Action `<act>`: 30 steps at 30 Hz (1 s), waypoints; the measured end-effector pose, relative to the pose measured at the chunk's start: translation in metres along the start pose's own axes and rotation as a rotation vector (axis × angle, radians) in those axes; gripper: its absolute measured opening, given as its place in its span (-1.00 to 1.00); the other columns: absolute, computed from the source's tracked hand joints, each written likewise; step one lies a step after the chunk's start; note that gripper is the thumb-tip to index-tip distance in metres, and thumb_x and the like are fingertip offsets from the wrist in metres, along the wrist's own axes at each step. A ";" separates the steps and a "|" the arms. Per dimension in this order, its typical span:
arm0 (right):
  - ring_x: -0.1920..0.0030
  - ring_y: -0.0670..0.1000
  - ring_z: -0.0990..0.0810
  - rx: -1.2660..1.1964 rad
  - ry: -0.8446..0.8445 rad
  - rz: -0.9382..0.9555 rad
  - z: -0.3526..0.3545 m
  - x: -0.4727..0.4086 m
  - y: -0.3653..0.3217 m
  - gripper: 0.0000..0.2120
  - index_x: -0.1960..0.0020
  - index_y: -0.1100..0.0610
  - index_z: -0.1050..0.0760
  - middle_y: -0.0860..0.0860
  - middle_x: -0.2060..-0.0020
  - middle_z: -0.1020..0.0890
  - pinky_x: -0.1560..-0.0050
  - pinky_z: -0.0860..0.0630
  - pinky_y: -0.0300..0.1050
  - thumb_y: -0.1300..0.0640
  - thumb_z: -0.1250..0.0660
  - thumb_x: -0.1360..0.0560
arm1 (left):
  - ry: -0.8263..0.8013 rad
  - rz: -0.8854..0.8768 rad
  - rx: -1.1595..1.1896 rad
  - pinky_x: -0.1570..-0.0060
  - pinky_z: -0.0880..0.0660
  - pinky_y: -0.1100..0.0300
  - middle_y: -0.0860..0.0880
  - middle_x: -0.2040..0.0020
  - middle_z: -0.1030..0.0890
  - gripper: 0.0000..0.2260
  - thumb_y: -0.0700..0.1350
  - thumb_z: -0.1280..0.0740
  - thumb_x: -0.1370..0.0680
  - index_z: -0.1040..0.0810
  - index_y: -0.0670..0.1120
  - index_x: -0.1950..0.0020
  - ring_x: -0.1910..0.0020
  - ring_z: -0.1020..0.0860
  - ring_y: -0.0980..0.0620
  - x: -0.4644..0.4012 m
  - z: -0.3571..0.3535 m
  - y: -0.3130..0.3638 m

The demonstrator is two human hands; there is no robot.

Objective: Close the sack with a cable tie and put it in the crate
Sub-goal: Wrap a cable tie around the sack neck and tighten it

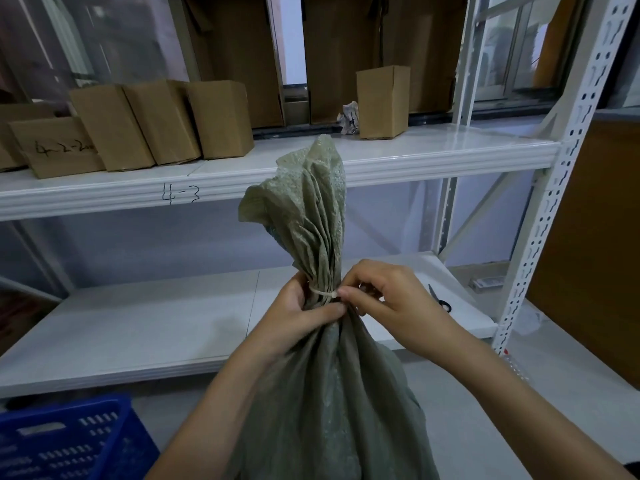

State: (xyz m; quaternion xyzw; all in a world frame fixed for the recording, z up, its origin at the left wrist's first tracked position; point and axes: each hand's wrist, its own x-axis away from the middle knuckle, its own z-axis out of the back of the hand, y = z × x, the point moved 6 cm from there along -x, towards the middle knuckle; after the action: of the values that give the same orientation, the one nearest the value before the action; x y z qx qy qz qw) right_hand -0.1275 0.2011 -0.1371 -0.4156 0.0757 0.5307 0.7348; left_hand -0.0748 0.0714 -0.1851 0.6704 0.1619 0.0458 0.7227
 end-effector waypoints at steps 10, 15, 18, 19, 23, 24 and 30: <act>0.38 -0.13 -0.42 0.152 -0.008 0.020 -0.006 0.001 -0.003 -0.78 0.15 0.14 -0.51 -0.17 0.40 -0.42 0.35 -0.32 -0.27 0.03 -0.24 -0.58 | 0.073 -0.048 0.067 -0.05 -0.56 0.11 -0.11 -0.05 -0.69 -0.55 -0.07 -0.52 -0.34 -0.54 -0.17 -0.16 -0.07 -0.65 -0.06 0.001 0.005 0.004; 0.39 -0.15 -0.42 0.102 0.031 0.002 -0.003 0.001 -0.001 -0.77 0.16 0.17 -0.52 -0.18 0.43 -0.41 0.35 -0.28 -0.32 0.06 -0.25 -0.59 | 0.092 -0.093 -0.140 0.08 -0.54 0.31 0.04 0.05 -0.71 -0.66 0.05 -0.43 -0.36 -0.56 -0.04 -0.08 0.03 -0.66 0.13 0.004 0.005 0.015; 0.36 -0.14 -0.46 0.083 0.035 -0.014 -0.004 0.002 0.000 -0.77 0.16 0.18 -0.54 -0.16 0.40 -0.48 0.33 -0.32 -0.32 0.08 -0.25 -0.59 | 0.125 -0.126 -0.239 0.15 -0.51 0.41 0.10 0.06 -0.68 -0.74 0.02 -0.43 -0.40 -0.54 0.01 -0.05 0.08 -0.65 0.22 0.006 0.007 0.018; 0.35 -0.13 -0.49 0.072 0.033 -0.014 -0.004 0.002 0.001 -0.76 0.15 0.18 -0.54 -0.12 0.37 -0.54 0.32 -0.36 -0.29 0.07 -0.24 -0.59 | 0.133 -0.137 -0.256 0.15 -0.51 0.41 0.10 0.05 -0.68 -0.76 -0.01 -0.44 -0.42 -0.54 0.01 -0.05 0.09 -0.65 0.22 0.007 0.008 0.018; 0.30 -0.03 -0.56 0.046 0.036 0.003 -0.006 0.001 -0.002 -0.70 0.15 0.20 -0.55 0.02 0.31 -0.62 0.27 -0.44 -0.14 0.02 -0.20 -0.57 | 0.154 -0.194 -0.326 0.15 -0.51 0.39 0.08 0.06 -0.68 -0.69 0.03 -0.44 -0.38 -0.56 -0.06 -0.07 0.09 -0.65 0.21 0.008 0.010 0.019; 0.31 -0.03 -0.54 0.050 0.031 0.008 -0.005 0.001 -0.003 -0.70 0.16 0.20 -0.55 0.02 0.32 -0.61 0.28 -0.43 -0.14 0.02 -0.21 -0.57 | 0.158 -0.202 -0.332 0.14 -0.52 0.39 0.08 0.07 -0.68 -0.68 0.03 -0.42 -0.37 -0.57 -0.05 -0.06 0.09 -0.65 0.21 0.008 0.011 0.019; 0.37 -0.16 -0.45 0.100 -0.002 0.022 0.000 0.000 -0.004 -0.75 0.20 0.17 -0.53 -0.18 0.46 -0.42 0.36 -0.29 -0.33 0.06 -0.25 -0.59 | 0.188 -0.236 -0.333 0.15 -0.52 0.40 0.12 0.14 -0.69 -0.77 0.01 -0.44 -0.36 -0.55 0.05 0.02 0.11 -0.64 0.23 0.007 0.010 0.021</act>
State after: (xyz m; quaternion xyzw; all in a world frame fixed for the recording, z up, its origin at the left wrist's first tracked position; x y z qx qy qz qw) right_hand -0.1239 0.2013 -0.1347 -0.3769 0.1062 0.5348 0.7488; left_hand -0.0618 0.0659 -0.1649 0.5108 0.2961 0.0494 0.8056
